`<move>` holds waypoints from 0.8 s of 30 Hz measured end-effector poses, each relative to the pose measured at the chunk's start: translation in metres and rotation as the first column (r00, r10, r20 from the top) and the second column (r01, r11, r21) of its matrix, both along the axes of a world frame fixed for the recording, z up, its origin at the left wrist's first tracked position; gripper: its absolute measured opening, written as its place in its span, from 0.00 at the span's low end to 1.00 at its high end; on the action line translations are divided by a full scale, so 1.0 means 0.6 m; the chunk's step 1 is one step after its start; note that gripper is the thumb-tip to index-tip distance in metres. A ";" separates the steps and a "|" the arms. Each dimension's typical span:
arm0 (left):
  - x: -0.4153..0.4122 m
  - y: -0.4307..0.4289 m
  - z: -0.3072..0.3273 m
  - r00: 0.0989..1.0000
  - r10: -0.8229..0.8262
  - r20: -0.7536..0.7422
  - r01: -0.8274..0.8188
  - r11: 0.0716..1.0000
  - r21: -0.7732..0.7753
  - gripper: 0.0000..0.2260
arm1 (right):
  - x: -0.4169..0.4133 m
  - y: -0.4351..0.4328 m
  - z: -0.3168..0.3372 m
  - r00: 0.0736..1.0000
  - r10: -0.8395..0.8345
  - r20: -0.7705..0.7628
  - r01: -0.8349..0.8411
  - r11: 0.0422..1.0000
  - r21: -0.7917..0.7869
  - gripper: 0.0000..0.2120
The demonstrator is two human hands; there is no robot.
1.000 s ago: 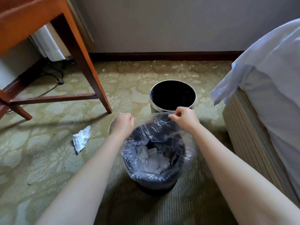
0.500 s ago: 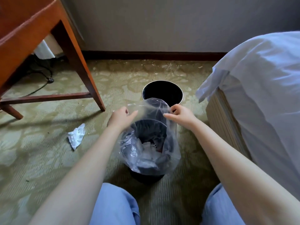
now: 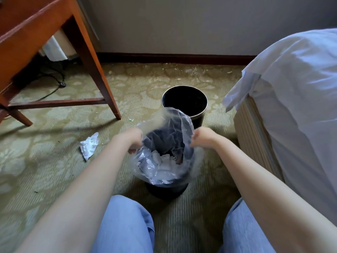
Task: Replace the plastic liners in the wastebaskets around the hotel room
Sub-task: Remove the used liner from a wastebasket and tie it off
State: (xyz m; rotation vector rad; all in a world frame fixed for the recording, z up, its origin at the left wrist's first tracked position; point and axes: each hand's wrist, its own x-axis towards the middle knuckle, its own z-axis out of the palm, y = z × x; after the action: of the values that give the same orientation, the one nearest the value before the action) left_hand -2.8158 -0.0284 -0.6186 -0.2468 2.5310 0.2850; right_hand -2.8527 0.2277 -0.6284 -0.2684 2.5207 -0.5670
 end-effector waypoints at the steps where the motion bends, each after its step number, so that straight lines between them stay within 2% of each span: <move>1: -0.008 0.003 0.006 0.997 0.054 -0.060 -0.049 0.995 0.082 0.09 | -0.009 -0.005 0.011 0.998 -0.037 -0.055 0.035 0.999 -0.039 0.05; 3: -0.021 0.012 0.024 0.970 0.193 -0.148 -0.148 0.951 0.271 0.09 | -0.028 -0.012 0.032 0.980 -0.110 -0.164 0.091 0.988 -0.122 0.03; 5: -0.032 0.022 0.044 0.936 0.273 -0.220 -0.180 0.913 0.366 0.07 | -0.040 -0.017 0.053 0.950 -0.180 -0.256 0.125 0.968 -0.217 0.03; 8: -0.039 0.038 0.060 0.890 0.308 -0.335 -0.163 0.904 0.396 0.07 | -0.037 -0.021 0.075 0.929 -0.215 -0.300 0.107 0.935 -0.339 0.03; 10: -0.034 0.046 0.056 0.877 0.330 -0.349 -0.178 0.898 0.402 0.07 | -0.024 -0.020 0.076 0.943 -0.204 -0.264 0.095 0.923 -0.372 0.12; 12: -0.021 0.048 0.042 0.895 0.292 -0.338 -0.187 0.932 0.309 0.17 | -0.003 -0.015 0.063 0.954 -0.213 -0.213 0.119 0.916 -0.383 0.22; 15: 0.007 0.040 0.015 0.932 0.218 -0.289 -0.182 0.972 0.146 0.31 | 0.029 0.001 0.028 0.968 -0.216 -0.128 0.154 0.914 -0.374 0.39; 18: 0.031 0.036 0.001 0.980 0.153 -0.124 -0.142 0.986 0.091 0.31 | 0.050 0.020 -0.005 0.981 -0.188 0.044 0.192 0.925 -0.328 0.45; 20: 0.042 0.036 -0.006 0.996 0.082 0.034 -0.084 0.994 0.077 0.29 | 0.059 0.026 -0.021 0.978 -0.140 0.155 0.177 0.948 -0.263 0.43; 21: 0.047 0.036 -0.012 0.994 0.057 0.093 -0.068 0.992 0.110 0.23 | 0.063 0.025 -0.028 0.975 -0.107 0.193 0.150 0.962 -0.226 0.41; 22: 0.053 0.038 -0.016 0.990 0.041 0.134 -0.061 0.987 0.150 0.17 | 0.066 0.024 -0.034 0.973 -0.060 0.221 0.102 0.978 -0.182 0.37; 24: 0.061 0.042 -0.025 0.985 -0.005 0.171 -0.030 0.980 0.197 0.15 | 0.072 0.017 -0.041 0.964 0.044 0.262 -0.022 0.996 -0.086 0.25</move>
State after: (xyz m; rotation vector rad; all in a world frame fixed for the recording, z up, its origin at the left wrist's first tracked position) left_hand -2.7794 -0.0030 -0.6336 -0.1994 2.3130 0.4978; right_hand -2.8096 0.2381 -0.6527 -0.2466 2.2359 -0.6490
